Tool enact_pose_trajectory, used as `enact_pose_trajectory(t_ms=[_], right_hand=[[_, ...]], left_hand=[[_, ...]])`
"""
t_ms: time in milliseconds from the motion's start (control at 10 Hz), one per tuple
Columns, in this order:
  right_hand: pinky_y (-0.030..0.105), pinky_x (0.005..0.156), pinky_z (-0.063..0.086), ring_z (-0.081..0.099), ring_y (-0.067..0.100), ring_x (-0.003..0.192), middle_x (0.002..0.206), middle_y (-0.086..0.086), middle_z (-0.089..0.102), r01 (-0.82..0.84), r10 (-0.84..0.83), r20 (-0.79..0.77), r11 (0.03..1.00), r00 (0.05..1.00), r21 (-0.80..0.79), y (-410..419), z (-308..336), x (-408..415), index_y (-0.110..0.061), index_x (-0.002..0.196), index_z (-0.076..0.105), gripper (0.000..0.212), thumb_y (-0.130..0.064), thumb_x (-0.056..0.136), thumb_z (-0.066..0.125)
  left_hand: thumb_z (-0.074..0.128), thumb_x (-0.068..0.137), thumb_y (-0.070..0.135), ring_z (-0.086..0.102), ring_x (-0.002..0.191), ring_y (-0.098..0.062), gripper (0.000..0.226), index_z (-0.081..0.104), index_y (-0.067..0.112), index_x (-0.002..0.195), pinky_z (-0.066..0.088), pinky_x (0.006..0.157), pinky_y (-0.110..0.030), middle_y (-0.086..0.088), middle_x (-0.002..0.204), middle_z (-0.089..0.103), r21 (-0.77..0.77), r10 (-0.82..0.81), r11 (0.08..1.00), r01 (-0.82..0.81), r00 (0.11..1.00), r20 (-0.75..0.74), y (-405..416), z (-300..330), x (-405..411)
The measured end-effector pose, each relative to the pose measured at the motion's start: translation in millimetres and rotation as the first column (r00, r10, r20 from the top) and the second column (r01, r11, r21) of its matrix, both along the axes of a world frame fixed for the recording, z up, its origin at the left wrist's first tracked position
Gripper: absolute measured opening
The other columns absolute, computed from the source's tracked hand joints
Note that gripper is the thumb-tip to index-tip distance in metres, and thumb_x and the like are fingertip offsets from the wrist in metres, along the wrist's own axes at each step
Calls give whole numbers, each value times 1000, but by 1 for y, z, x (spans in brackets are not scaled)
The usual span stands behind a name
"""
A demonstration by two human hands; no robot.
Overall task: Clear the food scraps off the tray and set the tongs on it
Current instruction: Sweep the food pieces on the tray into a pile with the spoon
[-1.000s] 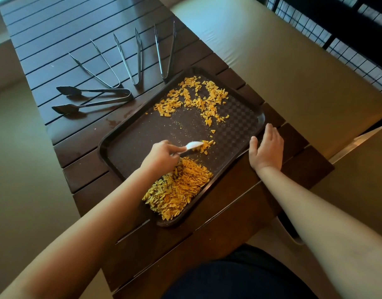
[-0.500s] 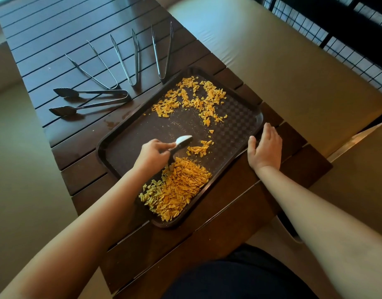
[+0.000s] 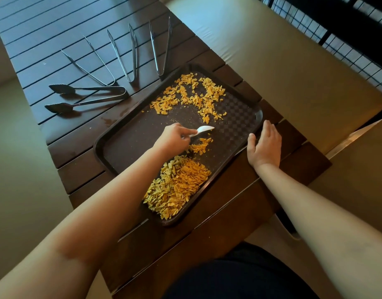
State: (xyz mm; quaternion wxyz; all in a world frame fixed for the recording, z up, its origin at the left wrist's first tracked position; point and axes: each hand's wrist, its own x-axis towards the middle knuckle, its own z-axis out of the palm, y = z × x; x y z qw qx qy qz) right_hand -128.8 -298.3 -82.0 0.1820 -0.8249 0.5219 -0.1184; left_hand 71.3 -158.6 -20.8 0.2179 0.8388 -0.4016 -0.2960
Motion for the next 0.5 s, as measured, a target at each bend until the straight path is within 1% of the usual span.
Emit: enact_pose_trajectory(t_ms=[100, 200, 300, 400, 500], right_hand=[[41, 116, 20, 23, 27, 142, 152, 16, 29, 0, 0, 2, 1000, 1000, 1, 0, 0, 0, -3, 146, 26, 71, -46, 90, 26], [40, 117, 19, 23, 27, 142, 152, 16, 29, -4, 4, 1, 1000, 1000, -6, 0, 0, 0, -3, 146, 26, 70, -46, 90, 26], [40, 117, 19, 24, 28, 141, 151, 16, 30, -5, 5, 7, 1000, 1000, -7, 0, 0, 0, -2, 146, 26, 70, -45, 90, 26], [40, 116, 19, 24, 28, 141, 151, 17, 30, -4, 4, 2, 1000, 1000, -12, 0, 0, 0, -2, 146, 26, 70, -45, 90, 26], [40, 116, 19, 24, 28, 141, 151, 16, 29, -3, 3, -7, 1000, 1000, -9, 0, 0, 0, -2, 146, 26, 71, -45, 90, 25]], left_hand=[[52, 92, 15, 52, 79, -13, 29, 66, 26, 114, 48, 68, -30, 1, 97, 53, 31, -39, 999, 41, 998, -38, 2, 1, -1], [57, 90, 20, 48, 75, -7, 23, 69, 25, 109, 42, 62, -24, 8, 87, 49, 61, -53, 997, 56, 997, -50, 17, 2, 5], [57, 90, 18, 47, 73, -6, 22, 71, 24, 106, 38, 62, -21, 11, 84, 49, 107, -73, 991, 77, 996, -43, 34, 4, 17], [57, 89, 14, 48, 82, -7, 24, 70, 24, 106, 37, 67, -20, 12, 88, 50, 150, -89, 984, 96, 994, -58, 41, 8, 25], [55, 90, 14, 48, 75, -6, 27, 67, 28, 109, 36, 59, -17, 10, 86, 51, 67, -8, 998, 13, 998, -67, 35, 8, 25]])
